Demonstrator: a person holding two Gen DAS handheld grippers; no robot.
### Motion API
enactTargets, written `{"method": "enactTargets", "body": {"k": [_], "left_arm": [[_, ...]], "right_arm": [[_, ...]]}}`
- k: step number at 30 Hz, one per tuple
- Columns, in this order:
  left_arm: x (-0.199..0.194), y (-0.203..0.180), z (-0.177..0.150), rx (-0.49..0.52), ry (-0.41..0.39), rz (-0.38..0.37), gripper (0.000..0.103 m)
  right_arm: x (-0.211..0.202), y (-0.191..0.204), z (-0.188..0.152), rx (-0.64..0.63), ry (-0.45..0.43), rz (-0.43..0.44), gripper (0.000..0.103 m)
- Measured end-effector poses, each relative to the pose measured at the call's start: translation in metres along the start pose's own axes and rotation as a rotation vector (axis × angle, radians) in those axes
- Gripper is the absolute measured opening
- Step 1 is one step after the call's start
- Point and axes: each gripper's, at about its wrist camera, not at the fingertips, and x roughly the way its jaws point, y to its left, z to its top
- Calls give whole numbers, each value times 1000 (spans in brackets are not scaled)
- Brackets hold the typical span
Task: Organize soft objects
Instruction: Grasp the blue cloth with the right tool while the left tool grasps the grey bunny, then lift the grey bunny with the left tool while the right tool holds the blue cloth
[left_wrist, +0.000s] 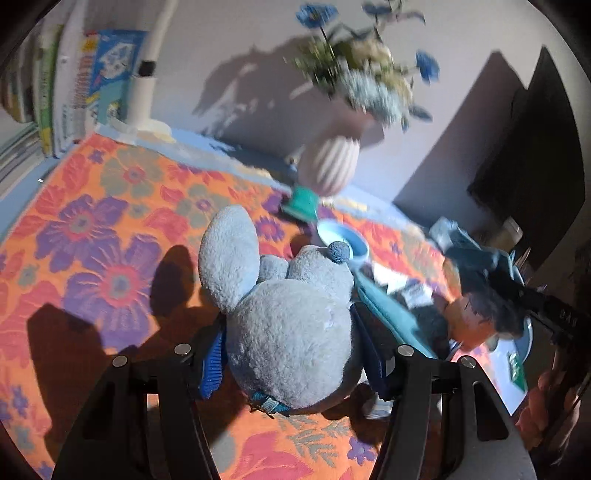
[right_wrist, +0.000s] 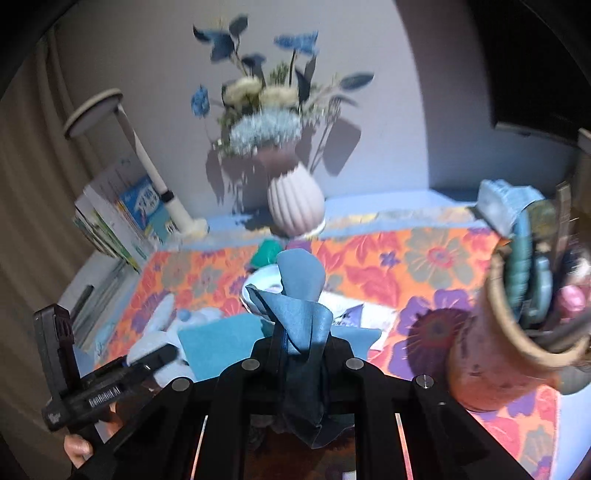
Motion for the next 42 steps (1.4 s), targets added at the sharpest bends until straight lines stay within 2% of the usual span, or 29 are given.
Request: {"method": "enactTargets", "body": {"k": [5, 8, 15, 17, 19, 20, 21, 23, 26, 30, 33, 35, 37, 39, 40, 41, 42], "left_arm": [[-31, 14, 5, -21, -67, 31, 58], [-38, 20, 4, -29, -85, 45, 58], [-11, 30, -17, -64, -53, 99, 58], [-1, 33, -25, -75, -42, 121, 59], [7, 37, -30, -90, -29, 129, 59], [10, 40, -33, -96, -23, 138, 59], [12, 44, -34, -109, -15, 146, 59], [12, 48, -34, -132, -17, 125, 59], [13, 52, -34, -152, -18, 116, 59], [14, 49, -33, -145, -23, 125, 59], [15, 47, -33, -136, -22, 134, 59], [14, 46, -34, -137, -22, 135, 59], [13, 45, -34, -133, -24, 137, 59], [12, 44, -33, -123, -25, 140, 59], [11, 42, -34, -112, -25, 142, 59], [9, 40, -34, -106, -27, 140, 59], [5, 37, -34, -97, -30, 134, 59]], "right_arm": [[-31, -3, -13, -12, 1, -8, 13], [-41, -11, -29, -18, 37, -51, 13], [-32, -53, -83, 34, 174, -197, 13], [-26, -65, -95, 55, 199, -208, 13], [-21, -76, -103, 77, 219, -215, 18], [-19, -81, -107, 94, 232, -211, 24], [-19, -87, -110, 112, 240, -210, 39], [-23, -96, -114, 133, 236, -218, 61], [-34, -102, -118, 136, 232, -206, 79], [-36, -99, -122, 158, 234, -103, 85], [-24, -90, -120, 143, 230, -114, 88], [-15, -84, -116, 140, 207, -126, 88], [-8, -83, -112, 168, 189, -129, 82], [-4, -74, -109, 131, 189, -176, 49], [-3, -70, -108, 101, 193, -195, 40], [-3, -65, -109, 76, 199, -188, 26], [-4, -64, -109, 73, 202, -161, 21]]}}
